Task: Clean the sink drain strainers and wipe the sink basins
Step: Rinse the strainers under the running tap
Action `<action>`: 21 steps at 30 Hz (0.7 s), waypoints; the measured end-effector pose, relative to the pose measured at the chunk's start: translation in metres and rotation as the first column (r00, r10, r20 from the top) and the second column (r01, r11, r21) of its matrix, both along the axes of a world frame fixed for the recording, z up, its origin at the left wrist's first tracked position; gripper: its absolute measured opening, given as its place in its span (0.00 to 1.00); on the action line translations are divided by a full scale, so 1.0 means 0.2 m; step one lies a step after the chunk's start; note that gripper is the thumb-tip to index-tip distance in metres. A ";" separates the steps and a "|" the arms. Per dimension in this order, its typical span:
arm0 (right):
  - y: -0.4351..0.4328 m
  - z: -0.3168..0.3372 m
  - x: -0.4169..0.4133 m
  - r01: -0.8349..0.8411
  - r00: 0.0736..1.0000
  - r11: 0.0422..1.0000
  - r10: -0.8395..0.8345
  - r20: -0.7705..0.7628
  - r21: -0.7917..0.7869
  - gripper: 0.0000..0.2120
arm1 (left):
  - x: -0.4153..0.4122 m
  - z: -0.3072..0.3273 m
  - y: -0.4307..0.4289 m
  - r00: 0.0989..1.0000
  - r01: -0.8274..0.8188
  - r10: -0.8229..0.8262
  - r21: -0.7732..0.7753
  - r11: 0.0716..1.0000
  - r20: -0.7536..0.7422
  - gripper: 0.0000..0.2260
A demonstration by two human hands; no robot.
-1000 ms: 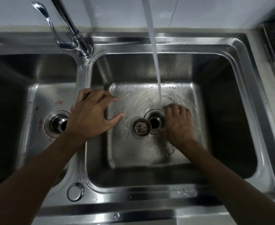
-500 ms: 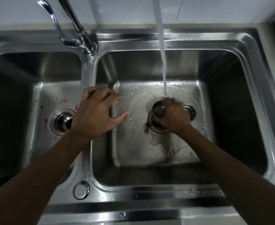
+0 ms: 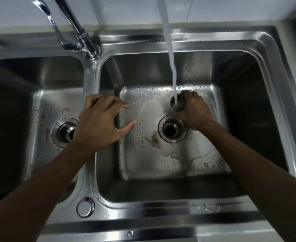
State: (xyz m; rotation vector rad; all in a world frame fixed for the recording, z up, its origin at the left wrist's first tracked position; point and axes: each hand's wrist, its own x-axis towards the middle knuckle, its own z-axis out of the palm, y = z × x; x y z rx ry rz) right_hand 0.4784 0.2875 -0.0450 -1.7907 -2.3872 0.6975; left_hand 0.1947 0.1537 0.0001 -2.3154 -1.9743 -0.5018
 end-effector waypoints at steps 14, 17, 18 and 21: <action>-0.05 0.00 -0.01 -0.237 0.971 0.972 0.237 -0.032 0.002 0.39 | 0.00 0.00 0.00 1.000 -0.005 0.005 -0.006 1.000 -0.004 0.24; -0.04 0.05 -0.02 0.016 0.946 0.970 -0.094 -0.312 -0.244 0.25 | 0.00 0.01 0.00 1.000 -0.007 0.007 -0.014 1.000 -0.011 0.23; -0.02 0.06 -0.02 0.124 0.858 0.902 -0.307 -0.413 -0.413 0.20 | 0.01 0.01 0.00 1.000 -0.006 0.006 -0.020 1.000 -0.009 0.23; 0.02 0.09 -0.03 0.138 0.478 0.540 -0.771 -0.422 -0.830 0.12 | 0.01 0.02 0.00 1.000 -0.007 0.007 -0.019 1.000 0.008 0.23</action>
